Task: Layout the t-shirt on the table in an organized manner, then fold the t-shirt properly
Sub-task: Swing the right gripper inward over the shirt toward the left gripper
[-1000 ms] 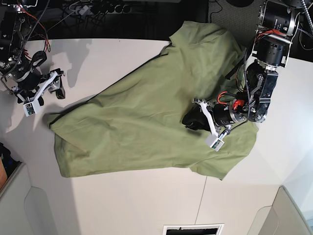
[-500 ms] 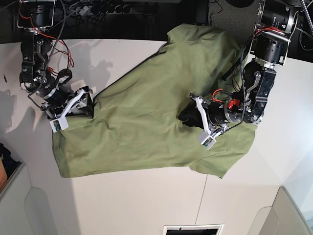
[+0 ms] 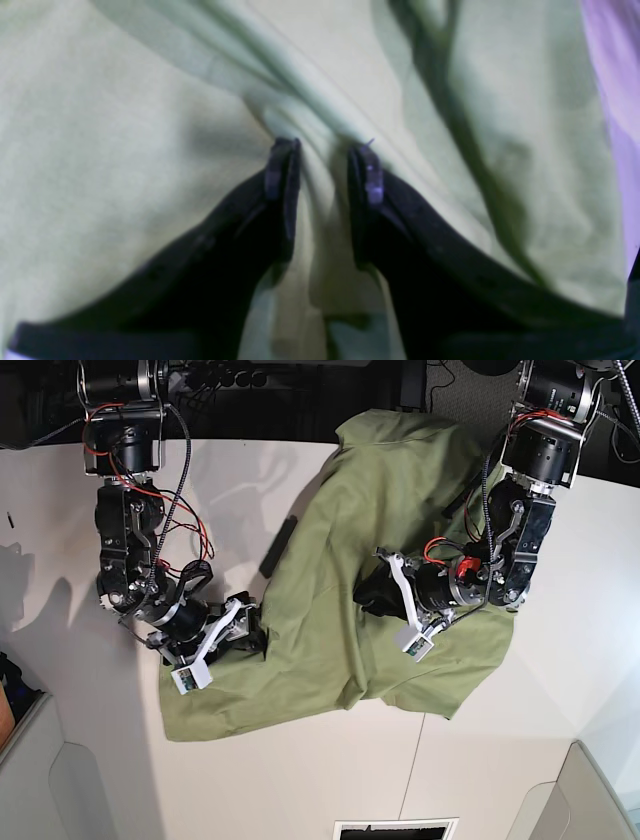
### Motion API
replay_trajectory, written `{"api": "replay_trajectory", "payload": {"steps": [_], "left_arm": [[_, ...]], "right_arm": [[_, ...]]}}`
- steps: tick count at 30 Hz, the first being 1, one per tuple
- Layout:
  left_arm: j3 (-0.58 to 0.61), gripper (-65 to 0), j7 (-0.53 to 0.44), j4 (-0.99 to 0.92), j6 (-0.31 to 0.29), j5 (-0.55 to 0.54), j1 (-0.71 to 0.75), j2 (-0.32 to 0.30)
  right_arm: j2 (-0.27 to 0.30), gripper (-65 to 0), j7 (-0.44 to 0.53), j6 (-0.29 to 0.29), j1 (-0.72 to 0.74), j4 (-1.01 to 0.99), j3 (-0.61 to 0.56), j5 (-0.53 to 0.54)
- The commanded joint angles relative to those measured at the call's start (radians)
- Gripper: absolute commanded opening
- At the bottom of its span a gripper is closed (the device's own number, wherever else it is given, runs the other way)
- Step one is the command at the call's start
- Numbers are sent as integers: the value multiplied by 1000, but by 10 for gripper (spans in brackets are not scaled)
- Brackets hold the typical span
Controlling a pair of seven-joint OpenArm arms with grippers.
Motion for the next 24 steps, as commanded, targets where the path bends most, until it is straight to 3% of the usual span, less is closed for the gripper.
{"api": "replay_trajectory", "payload": {"steps": [1, 6, 11, 13, 16, 17, 21, 24], "left_arm": [[-2, -470, 13, 11, -5, 6, -10, -3], [-2, -469, 13, 11, -5, 2, -10, -3], [-2, -470, 13, 11, -5, 2, -10, -3], [-2, -470, 13, 11, -5, 2, -10, -3], [-2, -469, 13, 11, -5, 3, -10, -3], [-2, -470, 13, 11, -5, 3, -10, -3], [-2, -470, 12, 11, -5, 17, -12, -3], [-2, -470, -11, 11, -5, 83, -18, -4]], "right_arm": [[2, -205, 26, 3, 29, -11, -13, 9], [-8, -205, 107, 3, 32, -103, -92, -6], [-64, -207, 150, -1, 32, -108, -117, -81], [-80, -301, 162, 0, 33, -108, -117, -99], [-86, -598, 179, -1, 32, -108, -117, -109], [-85, -650, 180, -1, 32, -107, -116, -109], [-74, -650, 164, -1, 32, -80, -108, -109], [-60, -650, 67, -1, 31, -8, -85, -108]]}}
